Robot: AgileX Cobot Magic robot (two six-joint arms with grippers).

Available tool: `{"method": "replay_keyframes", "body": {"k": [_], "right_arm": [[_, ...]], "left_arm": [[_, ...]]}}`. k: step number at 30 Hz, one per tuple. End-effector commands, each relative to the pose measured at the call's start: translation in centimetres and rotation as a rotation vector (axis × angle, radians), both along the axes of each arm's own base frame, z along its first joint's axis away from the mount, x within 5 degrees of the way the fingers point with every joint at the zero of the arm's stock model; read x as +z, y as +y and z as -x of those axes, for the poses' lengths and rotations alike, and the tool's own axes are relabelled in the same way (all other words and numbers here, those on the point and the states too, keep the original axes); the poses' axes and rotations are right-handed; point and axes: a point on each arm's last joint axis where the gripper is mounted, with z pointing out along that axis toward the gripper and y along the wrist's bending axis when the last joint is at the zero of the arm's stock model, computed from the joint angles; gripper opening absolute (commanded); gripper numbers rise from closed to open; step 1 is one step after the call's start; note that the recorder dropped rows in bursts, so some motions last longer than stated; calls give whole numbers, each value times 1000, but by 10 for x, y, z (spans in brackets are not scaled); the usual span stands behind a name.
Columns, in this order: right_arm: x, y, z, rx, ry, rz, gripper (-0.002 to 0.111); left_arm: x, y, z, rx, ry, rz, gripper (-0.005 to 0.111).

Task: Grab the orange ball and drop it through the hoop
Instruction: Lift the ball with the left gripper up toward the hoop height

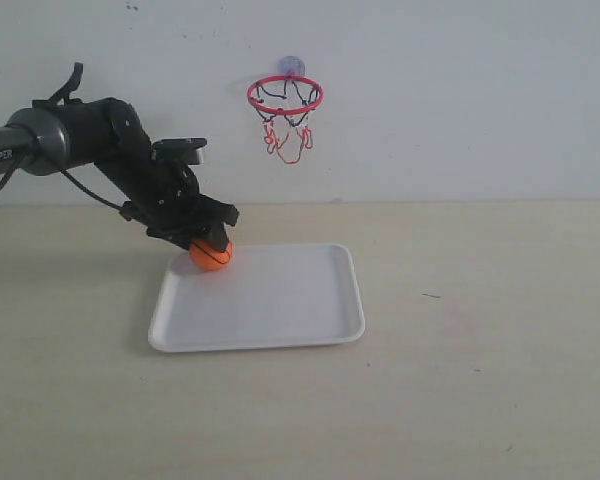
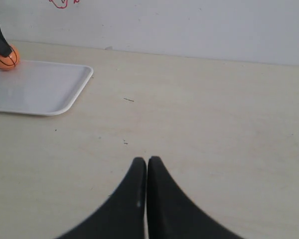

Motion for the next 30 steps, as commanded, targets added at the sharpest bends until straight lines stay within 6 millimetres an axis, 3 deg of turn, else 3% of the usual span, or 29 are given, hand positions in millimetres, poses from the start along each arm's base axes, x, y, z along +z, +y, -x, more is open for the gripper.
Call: {"method": "replay_keyframes", "body": {"k": [1,13,21,27,30], "right_arm": [[1,0,0,-5,-10,5,0],[1,0,0,-5,-10,5,0],[1,0,0,-5,-10,5,0],[1,0,0,-5,-10,5,0],[1,0,0,-5,-10,5,0]], "left_arm": [[17,-1,2,-8,-21,6,4],[108,4,24,-94,-127,-18,4],[137,12,39,-121,-132,-94,4],[162,15,37,-111,-279,-104,4],[174,12,36,-187,-394,-102,4]]}}
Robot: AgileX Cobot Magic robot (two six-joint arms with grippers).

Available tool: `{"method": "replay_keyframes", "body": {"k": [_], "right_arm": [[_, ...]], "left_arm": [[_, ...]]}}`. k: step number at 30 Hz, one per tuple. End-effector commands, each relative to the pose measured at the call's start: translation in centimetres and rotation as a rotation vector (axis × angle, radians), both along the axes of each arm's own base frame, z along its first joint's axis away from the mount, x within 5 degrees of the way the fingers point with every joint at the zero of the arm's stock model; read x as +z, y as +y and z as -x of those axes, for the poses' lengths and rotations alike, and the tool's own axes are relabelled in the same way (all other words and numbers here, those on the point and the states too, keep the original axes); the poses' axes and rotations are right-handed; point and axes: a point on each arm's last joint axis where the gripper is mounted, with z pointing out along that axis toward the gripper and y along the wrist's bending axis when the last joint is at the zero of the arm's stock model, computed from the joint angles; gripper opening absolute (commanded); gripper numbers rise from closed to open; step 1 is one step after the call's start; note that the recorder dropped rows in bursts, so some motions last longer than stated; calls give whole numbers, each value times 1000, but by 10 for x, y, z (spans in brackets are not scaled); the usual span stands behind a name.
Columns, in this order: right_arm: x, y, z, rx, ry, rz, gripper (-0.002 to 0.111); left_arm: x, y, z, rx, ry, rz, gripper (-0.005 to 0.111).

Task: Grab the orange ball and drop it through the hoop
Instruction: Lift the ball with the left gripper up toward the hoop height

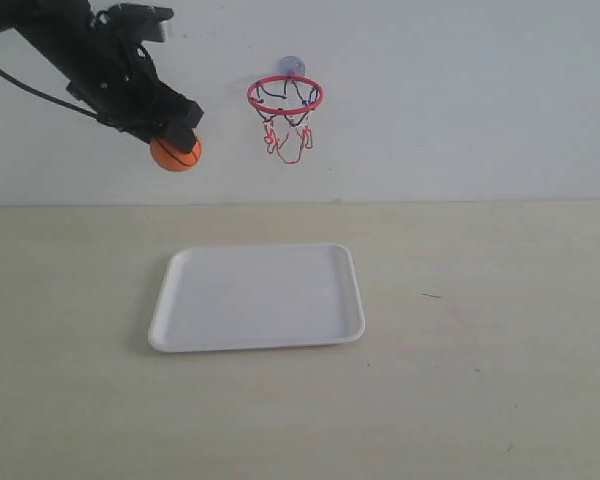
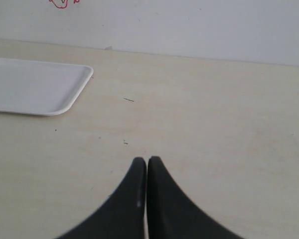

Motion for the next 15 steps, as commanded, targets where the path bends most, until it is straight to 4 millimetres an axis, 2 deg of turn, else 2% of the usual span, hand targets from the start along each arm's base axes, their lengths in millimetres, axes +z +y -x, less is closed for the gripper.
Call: {"method": "replay_keyframes", "body": {"k": [1,11,15], "right_arm": [[1,0,0,-5,-10,5,0],[1,0,0,-5,-10,5,0],[1,0,0,-6,-10,4,0]], "left_arm": [[23,-6,-2,-99,-179,16,4],[52,-12,-22,-65,-529,270,4],[46,-1,-30,-87,-522,419,4]]}}
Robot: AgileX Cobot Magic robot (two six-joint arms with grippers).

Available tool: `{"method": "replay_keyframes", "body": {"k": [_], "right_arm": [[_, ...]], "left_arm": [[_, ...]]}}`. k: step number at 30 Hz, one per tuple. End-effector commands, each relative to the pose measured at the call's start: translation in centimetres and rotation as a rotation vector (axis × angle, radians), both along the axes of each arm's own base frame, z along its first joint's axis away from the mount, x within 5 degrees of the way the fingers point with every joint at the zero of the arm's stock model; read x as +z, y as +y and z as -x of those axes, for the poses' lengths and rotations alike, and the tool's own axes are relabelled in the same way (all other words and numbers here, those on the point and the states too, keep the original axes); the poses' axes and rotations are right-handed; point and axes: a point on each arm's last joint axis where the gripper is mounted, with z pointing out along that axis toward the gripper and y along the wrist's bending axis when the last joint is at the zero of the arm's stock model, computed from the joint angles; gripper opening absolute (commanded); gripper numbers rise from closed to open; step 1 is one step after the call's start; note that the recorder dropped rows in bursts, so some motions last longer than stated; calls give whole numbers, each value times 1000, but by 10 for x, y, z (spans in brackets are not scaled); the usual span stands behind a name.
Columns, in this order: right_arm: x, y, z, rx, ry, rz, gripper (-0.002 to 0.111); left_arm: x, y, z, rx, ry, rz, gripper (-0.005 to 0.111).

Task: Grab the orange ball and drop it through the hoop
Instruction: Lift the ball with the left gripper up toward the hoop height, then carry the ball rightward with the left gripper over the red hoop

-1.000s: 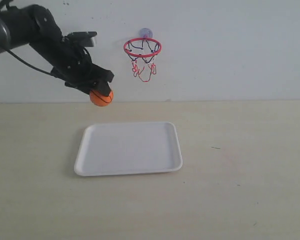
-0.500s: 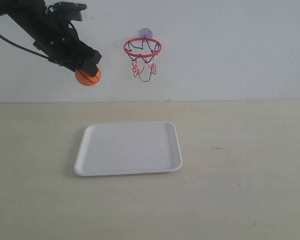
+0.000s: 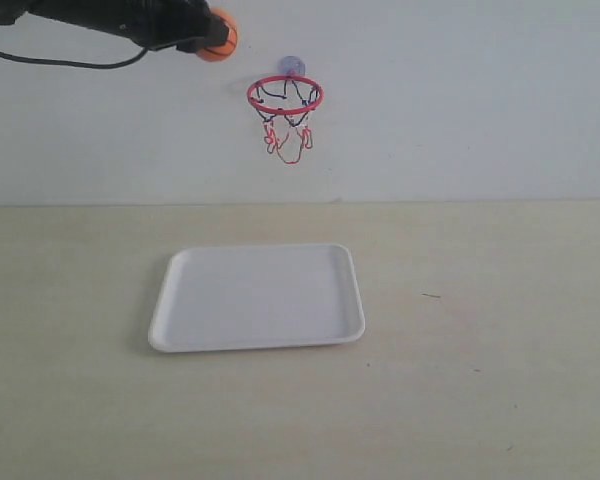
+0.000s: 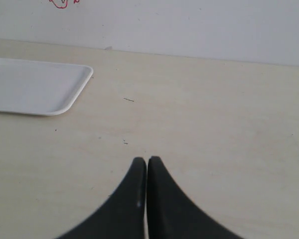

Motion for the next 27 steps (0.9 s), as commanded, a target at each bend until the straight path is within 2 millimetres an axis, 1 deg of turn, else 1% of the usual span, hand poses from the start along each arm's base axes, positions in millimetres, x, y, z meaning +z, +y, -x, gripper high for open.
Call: {"method": "replay_keyframes", "body": {"k": [1,2,5,8,10,15,19,23,27], "right_arm": [[1,0,0,-6,-10,4,0],[1,0,0,-6,-10,4,0],[1,0,0,-6,-10,4,0],[1,0,0,-6,-10,4,0],[1,0,0,-6,-10,4,0],[1,0,0,-6,-10,4,0],[1,0,0,-6,-10,4,0],[1,0,0,-6,-10,4,0],[1,0,0,-6,-10,4,0]], "left_arm": [[-4,16,-10,-58,-12,170,4],[-10,19,-11,-110,12,204,4],[-21,29,-17,-194,37,351,4],[-30,34,-24,-172,50,414,4],[-32,36,-27,-141,43,417,4],[-38,30,-28,-144,39,407,4],[-42,29,-33,-126,30,443,4],[-47,25,-34,-171,13,511,4],[-51,19,-35,-198,5,497,4]]}}
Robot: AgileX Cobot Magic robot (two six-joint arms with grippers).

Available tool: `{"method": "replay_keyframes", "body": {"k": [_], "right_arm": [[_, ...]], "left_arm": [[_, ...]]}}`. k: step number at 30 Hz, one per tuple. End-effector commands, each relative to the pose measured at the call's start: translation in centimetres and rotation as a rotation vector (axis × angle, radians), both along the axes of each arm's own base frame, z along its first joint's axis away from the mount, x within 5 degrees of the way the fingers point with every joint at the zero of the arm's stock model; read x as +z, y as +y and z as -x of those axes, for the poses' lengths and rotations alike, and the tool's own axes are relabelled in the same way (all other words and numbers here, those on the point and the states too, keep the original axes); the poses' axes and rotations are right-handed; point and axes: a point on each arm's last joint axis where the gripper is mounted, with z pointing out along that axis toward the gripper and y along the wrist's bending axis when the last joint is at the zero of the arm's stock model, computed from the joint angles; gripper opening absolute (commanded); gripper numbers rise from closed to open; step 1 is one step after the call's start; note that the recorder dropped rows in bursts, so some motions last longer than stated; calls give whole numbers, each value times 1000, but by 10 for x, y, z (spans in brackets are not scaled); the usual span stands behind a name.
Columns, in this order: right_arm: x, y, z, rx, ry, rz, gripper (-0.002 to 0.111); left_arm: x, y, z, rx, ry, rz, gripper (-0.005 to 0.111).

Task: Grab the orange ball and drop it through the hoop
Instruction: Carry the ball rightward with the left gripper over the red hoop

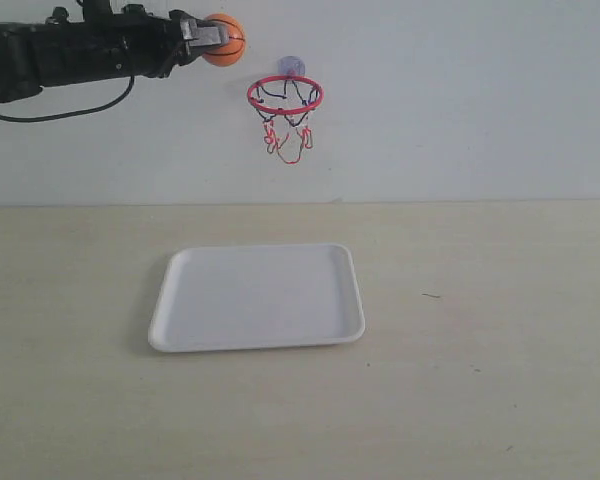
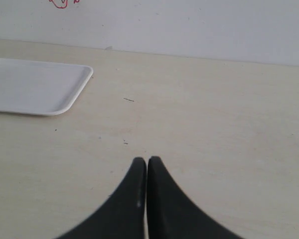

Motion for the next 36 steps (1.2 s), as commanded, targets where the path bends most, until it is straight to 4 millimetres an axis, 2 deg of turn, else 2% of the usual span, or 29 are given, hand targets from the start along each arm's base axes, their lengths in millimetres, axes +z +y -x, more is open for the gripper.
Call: {"method": "replay_keyframes", "body": {"k": [1,4,11,16,23,31,36], "right_arm": [[1,0,0,-6,-10,4,0],[1,0,0,-6,-10,4,0],[1,0,0,-6,-10,4,0],[1,0,0,-6,-10,4,0],[1,0,0,-6,-10,4,0],[1,0,0,-6,-12,3,0],[1,0,0,-6,-12,3,0]], "left_arm": [[4,-12,2,-48,-39,18,4],[11,-21,1,-73,-73,23,4],[22,-36,-10,61,-113,-21,4],[12,-33,-16,103,-75,-25,4],[-4,-40,-15,-10,-66,-32,4],[-12,-40,-23,12,-32,50,4],[-12,-42,-21,-21,-32,51,4]]}}
